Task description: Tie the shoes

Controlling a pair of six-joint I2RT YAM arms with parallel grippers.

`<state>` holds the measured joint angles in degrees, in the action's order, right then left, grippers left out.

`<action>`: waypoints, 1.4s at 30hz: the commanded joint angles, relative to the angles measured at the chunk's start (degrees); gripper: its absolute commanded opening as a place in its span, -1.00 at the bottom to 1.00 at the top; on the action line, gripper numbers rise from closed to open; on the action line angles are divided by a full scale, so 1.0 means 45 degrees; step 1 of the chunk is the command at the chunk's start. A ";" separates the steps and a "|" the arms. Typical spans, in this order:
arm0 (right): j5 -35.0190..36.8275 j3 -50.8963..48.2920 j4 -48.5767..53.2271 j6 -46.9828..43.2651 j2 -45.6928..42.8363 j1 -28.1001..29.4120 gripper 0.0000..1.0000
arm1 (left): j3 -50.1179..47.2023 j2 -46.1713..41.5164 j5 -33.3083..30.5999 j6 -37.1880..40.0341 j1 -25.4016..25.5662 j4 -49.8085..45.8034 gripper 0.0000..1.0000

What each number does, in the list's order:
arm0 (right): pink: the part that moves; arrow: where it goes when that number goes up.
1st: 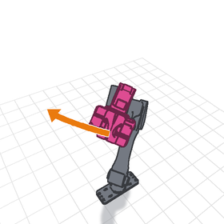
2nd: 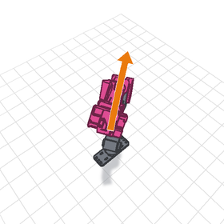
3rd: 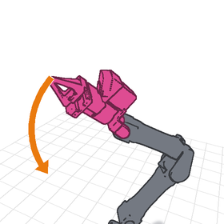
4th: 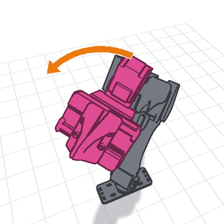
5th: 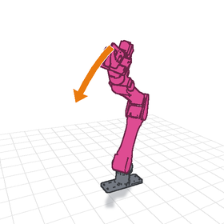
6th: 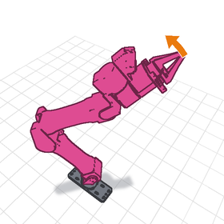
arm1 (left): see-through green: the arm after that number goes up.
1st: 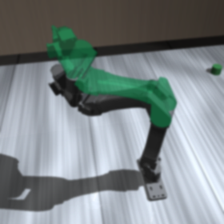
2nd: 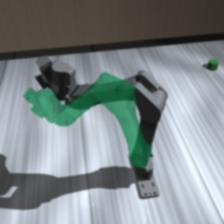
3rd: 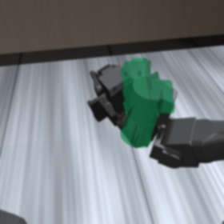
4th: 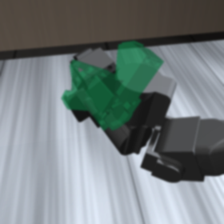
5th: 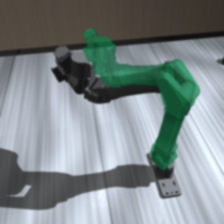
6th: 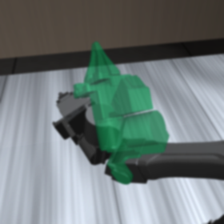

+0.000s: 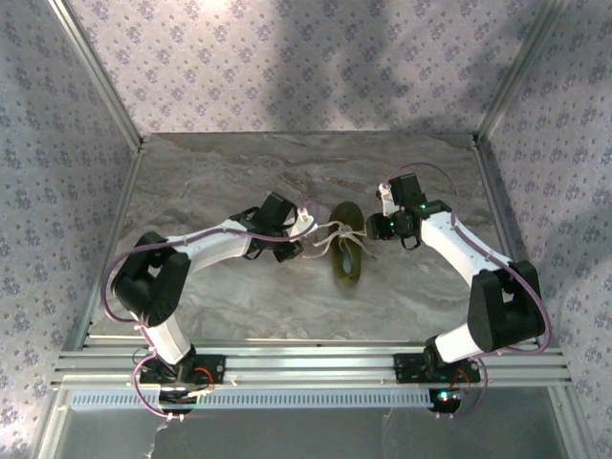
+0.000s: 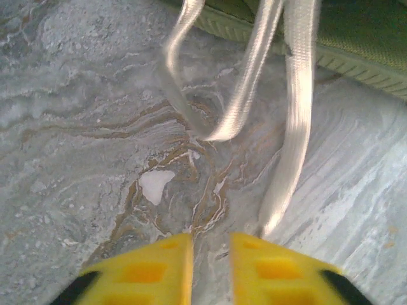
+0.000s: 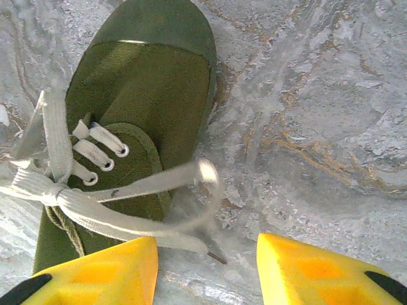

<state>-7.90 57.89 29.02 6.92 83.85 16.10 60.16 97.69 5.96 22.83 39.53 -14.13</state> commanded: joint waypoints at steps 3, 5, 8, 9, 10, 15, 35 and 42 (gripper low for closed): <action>-0.0705 -0.0017 -0.0255 0.0571 -0.0293 0.0106 -0.08 | -0.0503 -0.0988 0.0084 -0.0041 0.0040 0.0673 0.04; -0.0648 0.0095 -0.0237 0.0592 -0.0256 0.0204 -0.08 | -0.0494 -0.1072 0.0242 -0.0160 -0.0132 0.0719 0.06; -0.0639 0.0361 -0.0132 0.0514 -0.0031 0.0308 -0.07 | -0.0043 -0.0816 0.0843 -0.0334 -0.0505 0.0554 0.05; -0.0637 0.0443 -0.0120 0.0494 0.0088 0.0329 -0.07 | 0.0205 -0.0612 0.1118 -0.0455 -0.0614 0.0514 0.04; -0.0656 0.0507 -0.0101 0.0475 0.0175 0.0328 -0.07 | 0.0458 -0.0382 0.1300 -0.0562 -0.0673 0.0453 0.03; -0.0705 0.0595 -0.0198 0.0514 0.0620 0.0407 -0.08 | 0.2473 0.1474 0.2032 -0.1052 -0.0698 -0.0077 -0.16; -0.0939 0.0584 0.0788 0.0162 0.1961 -0.0827 -0.15 | 0.3337 0.4047 0.1361 -0.1792 -0.0622 -0.1229 -0.38; -0.0659 0.0201 0.0694 0.0036 0.0816 -0.1494 -0.14 | 0.2397 0.2839 0.0719 -0.1719 -0.0601 -0.1587 -0.37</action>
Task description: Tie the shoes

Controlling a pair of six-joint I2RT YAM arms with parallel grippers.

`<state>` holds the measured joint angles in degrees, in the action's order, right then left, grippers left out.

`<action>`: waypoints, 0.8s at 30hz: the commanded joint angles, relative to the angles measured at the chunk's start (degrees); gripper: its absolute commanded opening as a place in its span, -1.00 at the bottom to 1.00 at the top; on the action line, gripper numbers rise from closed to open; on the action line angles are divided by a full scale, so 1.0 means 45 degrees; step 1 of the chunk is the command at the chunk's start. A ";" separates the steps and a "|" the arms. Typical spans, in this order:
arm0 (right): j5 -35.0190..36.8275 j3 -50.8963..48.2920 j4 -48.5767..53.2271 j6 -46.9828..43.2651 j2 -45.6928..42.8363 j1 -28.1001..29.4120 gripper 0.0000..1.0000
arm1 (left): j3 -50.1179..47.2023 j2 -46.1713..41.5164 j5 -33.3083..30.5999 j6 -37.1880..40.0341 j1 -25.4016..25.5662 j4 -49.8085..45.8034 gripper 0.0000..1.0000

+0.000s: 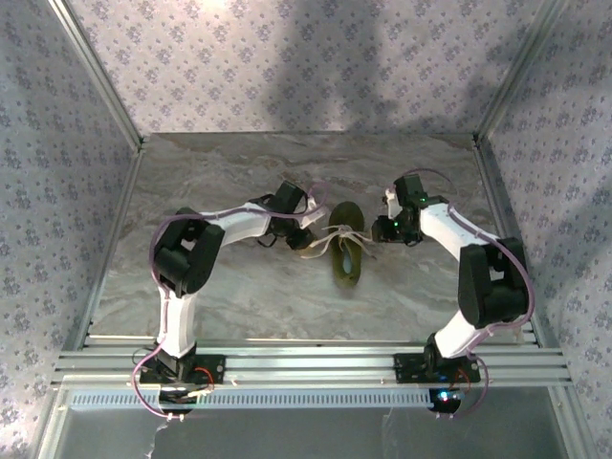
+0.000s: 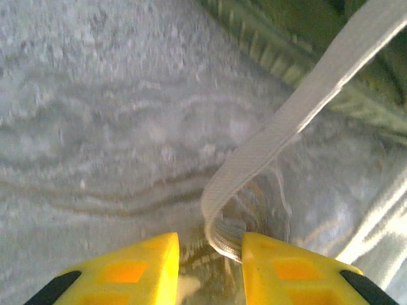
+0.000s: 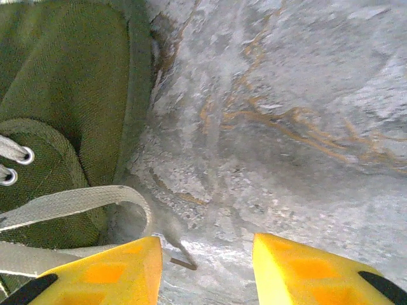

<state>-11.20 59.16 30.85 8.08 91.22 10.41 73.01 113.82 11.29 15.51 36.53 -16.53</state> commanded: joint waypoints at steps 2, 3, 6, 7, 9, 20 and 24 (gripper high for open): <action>0.0243 -0.0271 0.0136 -0.0288 -0.1284 -0.0301 -0.14 | -0.0828 -0.1361 -0.0563 -0.0087 0.0036 -0.0886 -0.32; 0.0359 -0.0380 0.0047 -0.0312 -0.1536 -0.0344 -0.14 | -0.1018 -0.1711 -0.0585 -0.0084 0.0043 -0.0773 -0.28; 0.0701 -0.0753 -0.0280 -0.0327 -0.2370 -0.0426 -0.11 | -0.1498 -0.2827 -0.0691 -0.0072 -0.0016 -0.0558 -0.18; 0.0780 -0.0903 -0.0443 -0.0348 -0.2659 -0.0430 -0.09 | -0.1633 -0.3124 -0.0721 -0.0067 -0.0047 -0.0482 -0.16; 0.0979 -0.1322 -0.0892 -0.0378 -0.3383 -0.0427 -0.06 | -0.2011 -0.3952 -0.0770 -0.0082 -0.0151 -0.0258 -0.15; 0.2533 -0.5294 -0.6090 -0.0762 -0.6484 -0.0522 0.37 | -0.5212 -0.8087 -0.1837 -0.1234 -0.2149 0.1884 0.13; 0.3960 -0.6882 -0.8799 -0.0570 -0.6599 -0.0668 0.52 | -0.6666 -0.9296 -0.2700 -0.2264 -0.3753 0.3052 0.39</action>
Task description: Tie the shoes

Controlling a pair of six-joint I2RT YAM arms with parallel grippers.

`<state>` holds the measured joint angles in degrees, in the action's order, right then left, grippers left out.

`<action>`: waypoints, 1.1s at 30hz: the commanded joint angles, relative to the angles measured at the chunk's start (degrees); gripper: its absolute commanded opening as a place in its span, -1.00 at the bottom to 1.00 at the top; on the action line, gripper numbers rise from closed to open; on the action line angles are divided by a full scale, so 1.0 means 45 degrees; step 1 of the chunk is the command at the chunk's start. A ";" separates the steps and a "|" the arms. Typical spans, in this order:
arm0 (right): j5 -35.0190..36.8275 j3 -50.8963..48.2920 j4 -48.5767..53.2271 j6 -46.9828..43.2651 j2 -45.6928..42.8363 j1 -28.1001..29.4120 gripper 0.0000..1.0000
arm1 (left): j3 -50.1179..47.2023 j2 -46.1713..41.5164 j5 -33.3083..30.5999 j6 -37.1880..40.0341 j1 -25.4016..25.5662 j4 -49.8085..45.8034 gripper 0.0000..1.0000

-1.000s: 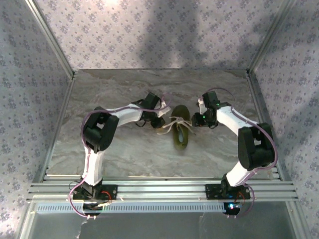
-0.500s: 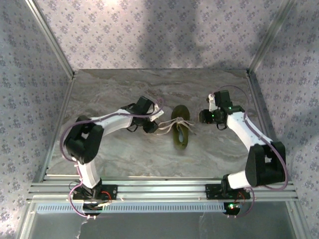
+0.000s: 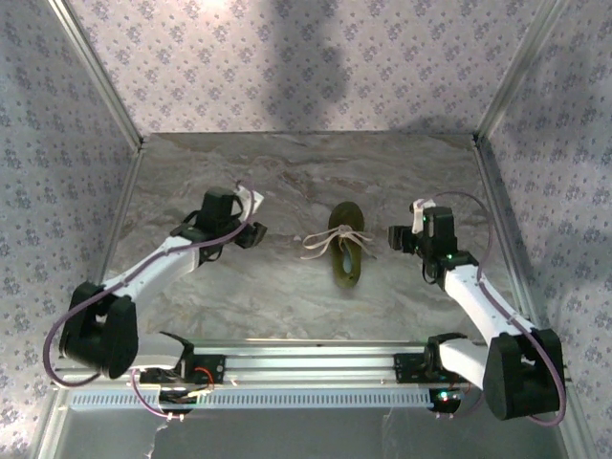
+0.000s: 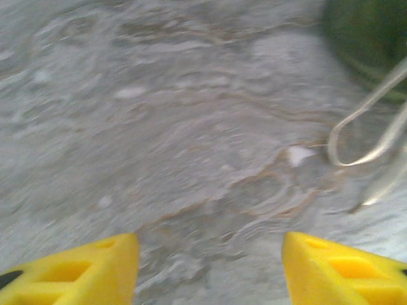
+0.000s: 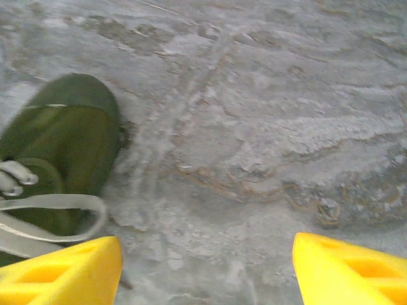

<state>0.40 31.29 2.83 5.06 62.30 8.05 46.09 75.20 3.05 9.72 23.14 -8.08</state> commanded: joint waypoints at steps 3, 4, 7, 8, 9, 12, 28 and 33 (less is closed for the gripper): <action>0.2338 -0.0950 -0.3515 -0.0235 -0.0026 -0.0413 0.98 | -0.1835 -0.1359 -0.1566 -0.1409 -0.2068 0.2484 0.70; 0.2612 -0.1127 -0.4059 -0.0297 0.0189 -0.0553 0.99 | -0.2114 -0.1462 -0.1732 -0.1526 -0.2531 0.2879 0.97; 0.2012 -0.1313 -0.5005 -0.0382 0.1281 -0.1205 0.99 | -0.2805 -0.1368 -0.1928 -0.1951 -0.3869 0.4164 0.99; 0.1833 -0.1388 -0.5353 -0.0363 0.1677 -0.1323 0.99 | -0.3052 -0.1274 -0.1841 -0.2048 -0.4231 0.4753 0.98; 0.1551 -0.1596 -0.5901 -0.0452 0.2086 -0.1456 0.99 | -0.3421 -0.1159 -0.1694 -0.2104 -0.4594 0.5531 0.99; 0.1504 -0.2025 -0.6944 -0.0947 0.2278 -0.1516 0.99 | -0.4804 -0.0871 -0.1204 -0.1931 -0.5190 0.8680 0.98; -0.0243 -0.1883 -1.0608 -0.1474 0.5496 -0.2402 0.99 | -0.4975 0.2848 0.0319 -0.2330 -0.5721 1.2165 0.99; -0.0087 -0.1888 -1.0638 -0.1513 0.5497 -0.2315 0.99 | -0.4997 0.2825 0.0179 -0.2318 -0.5671 1.2178 0.99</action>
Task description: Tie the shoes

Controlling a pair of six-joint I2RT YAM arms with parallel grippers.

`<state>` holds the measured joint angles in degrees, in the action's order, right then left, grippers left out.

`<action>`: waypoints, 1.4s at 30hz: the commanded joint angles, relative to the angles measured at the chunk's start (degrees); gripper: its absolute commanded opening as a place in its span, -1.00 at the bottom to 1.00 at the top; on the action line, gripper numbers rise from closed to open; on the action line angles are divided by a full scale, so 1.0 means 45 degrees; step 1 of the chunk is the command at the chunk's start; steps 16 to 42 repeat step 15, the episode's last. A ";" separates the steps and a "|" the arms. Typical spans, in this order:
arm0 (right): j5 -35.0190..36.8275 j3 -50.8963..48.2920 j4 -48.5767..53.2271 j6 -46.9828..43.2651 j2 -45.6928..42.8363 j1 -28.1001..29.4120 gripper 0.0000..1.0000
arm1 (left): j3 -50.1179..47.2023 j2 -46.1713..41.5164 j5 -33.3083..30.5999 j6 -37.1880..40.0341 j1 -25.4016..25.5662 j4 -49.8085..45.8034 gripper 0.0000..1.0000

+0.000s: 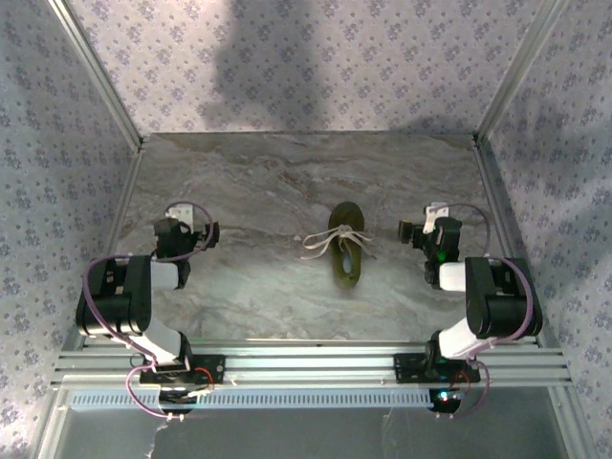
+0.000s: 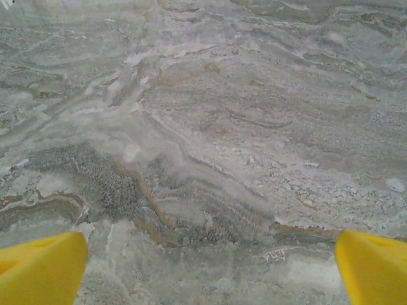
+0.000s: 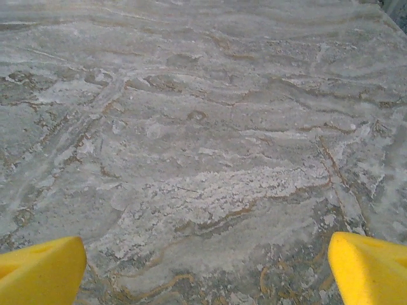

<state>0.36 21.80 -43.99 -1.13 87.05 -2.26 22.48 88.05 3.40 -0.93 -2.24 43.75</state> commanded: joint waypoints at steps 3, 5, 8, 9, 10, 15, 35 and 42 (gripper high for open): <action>0.0013 0.0216 -0.0240 -0.0160 -0.0011 0.0018 0.99 | 0.0258 -0.0030 -0.0111 0.0079 0.0052 0.0649 0.99; 0.0032 0.0230 -0.0245 -0.0160 -0.0027 0.0033 0.99 | 0.0258 -0.0034 -0.0130 0.0089 0.0070 0.0650 0.99; 0.0028 0.0215 -0.0230 -0.0175 -0.0007 0.0040 0.99 | 0.0260 -0.0035 -0.0112 0.0084 0.0053 0.0650 0.99; 0.0102 0.0245 -0.0225 -0.0195 0.0000 0.0091 0.99 | 0.0261 -0.0036 -0.0111 0.0072 0.0058 0.0650 0.99; 0.0096 0.0268 -0.0215 -0.0199 0.0031 0.0093 0.99 | 0.0257 -0.0021 -0.0111 0.0081 0.0062 0.0650 0.99; -0.0050 0.0254 -0.0187 -0.0156 0.0032 0.0004 0.99 | 0.0268 -0.0026 -0.0116 0.0092 0.0064 0.0649 0.99; -0.0050 0.0254 -0.0187 -0.0156 0.0032 0.0004 0.99 | 0.0268 -0.0026 -0.0116 0.0092 0.0064 0.0649 0.99; -0.0050 0.0254 -0.0187 -0.0156 0.0032 0.0004 0.99 | 0.0268 -0.0026 -0.0116 0.0092 0.0064 0.0649 0.99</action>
